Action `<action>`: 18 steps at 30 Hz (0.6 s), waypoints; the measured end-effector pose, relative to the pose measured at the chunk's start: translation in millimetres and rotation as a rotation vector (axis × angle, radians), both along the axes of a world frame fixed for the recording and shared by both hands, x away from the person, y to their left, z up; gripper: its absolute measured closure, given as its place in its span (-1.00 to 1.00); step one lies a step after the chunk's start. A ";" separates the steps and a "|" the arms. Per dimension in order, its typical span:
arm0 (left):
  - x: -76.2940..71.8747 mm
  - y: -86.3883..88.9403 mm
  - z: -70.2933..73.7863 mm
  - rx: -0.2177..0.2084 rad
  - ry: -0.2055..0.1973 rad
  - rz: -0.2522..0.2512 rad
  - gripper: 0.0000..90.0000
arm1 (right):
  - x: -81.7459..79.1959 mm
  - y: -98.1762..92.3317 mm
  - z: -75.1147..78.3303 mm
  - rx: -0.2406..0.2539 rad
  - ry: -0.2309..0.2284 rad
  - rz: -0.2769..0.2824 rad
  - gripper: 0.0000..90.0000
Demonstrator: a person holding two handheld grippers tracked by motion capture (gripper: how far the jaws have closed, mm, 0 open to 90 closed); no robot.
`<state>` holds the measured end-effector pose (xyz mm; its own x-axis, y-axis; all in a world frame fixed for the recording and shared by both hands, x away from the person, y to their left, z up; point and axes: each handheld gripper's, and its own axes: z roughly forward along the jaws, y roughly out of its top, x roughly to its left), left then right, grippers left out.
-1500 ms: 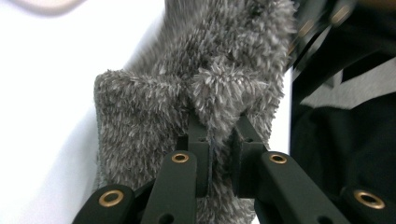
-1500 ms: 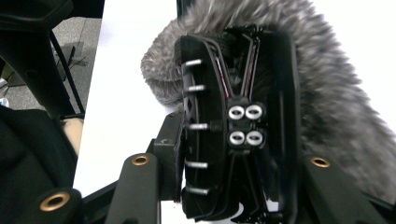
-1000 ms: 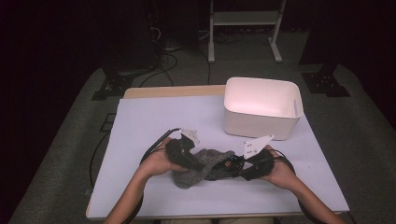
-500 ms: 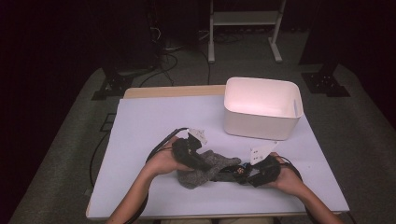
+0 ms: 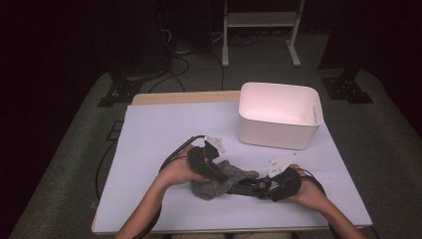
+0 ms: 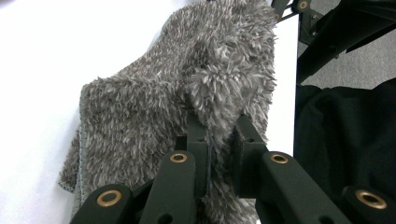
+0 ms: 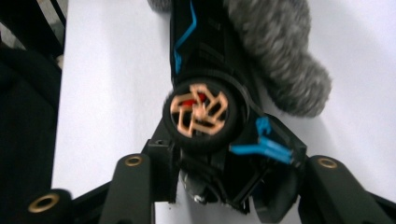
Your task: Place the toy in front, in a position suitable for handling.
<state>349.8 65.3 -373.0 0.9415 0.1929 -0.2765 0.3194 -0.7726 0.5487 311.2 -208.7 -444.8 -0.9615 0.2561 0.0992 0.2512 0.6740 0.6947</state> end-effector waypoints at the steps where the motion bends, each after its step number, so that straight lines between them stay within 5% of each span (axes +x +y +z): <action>1: -0.1 -0.2 -0.1 0.000 0.002 0.000 0.79 | 0.4 0.3 1.6 0.007 -0.002 0.003 0.16; 12: -0.3 1.2 0.7 0.003 -0.004 -0.002 0.78 | 5.4 22.6 6.1 -0.042 -0.029 0.051 0.22; 18: 0.6 9.8 4.4 0.011 -0.009 0.018 0.78 | 12.3 31.8 6.6 -0.027 -0.049 0.094 0.24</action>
<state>350.4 75.1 -368.6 0.9404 0.2125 -0.2654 0.3280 -0.7726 0.5436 323.5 -177.0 -438.2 -0.9850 0.1663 0.0463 0.1524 0.7114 0.6861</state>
